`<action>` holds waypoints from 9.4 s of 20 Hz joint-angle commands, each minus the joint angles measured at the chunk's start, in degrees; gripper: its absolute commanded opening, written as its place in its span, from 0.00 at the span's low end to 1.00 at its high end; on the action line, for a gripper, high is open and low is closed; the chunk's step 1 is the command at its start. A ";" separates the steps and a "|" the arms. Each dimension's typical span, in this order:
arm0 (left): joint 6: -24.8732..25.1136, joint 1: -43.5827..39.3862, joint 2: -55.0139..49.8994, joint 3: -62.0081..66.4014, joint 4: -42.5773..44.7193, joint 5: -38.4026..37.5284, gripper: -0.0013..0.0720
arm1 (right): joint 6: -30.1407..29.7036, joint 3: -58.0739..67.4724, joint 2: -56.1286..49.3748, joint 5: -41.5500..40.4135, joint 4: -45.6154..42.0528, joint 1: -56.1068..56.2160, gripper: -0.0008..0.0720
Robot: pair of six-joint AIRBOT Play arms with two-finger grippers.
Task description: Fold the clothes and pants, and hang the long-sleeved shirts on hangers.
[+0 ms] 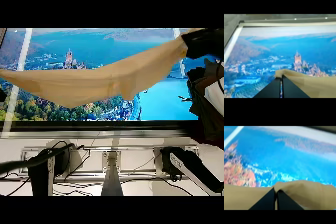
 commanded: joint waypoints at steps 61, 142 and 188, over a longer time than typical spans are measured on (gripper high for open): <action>0.22 -9.53 0.63 11.98 -8.61 51.63 0.03 | 0.15 30.45 9.16 -7.93 0.61 1.07 0.03; 14.27 7.85 -56.41 -20.37 -12.55 -8.96 0.18 | 15.06 -61.64 -10.01 0.70 5.38 -8.96 0.62; -5.55 -6.62 -74.90 11.19 -22.73 5.31 0.94 | 15.28 -22.29 -31.45 -39.54 8.26 -4.02 0.95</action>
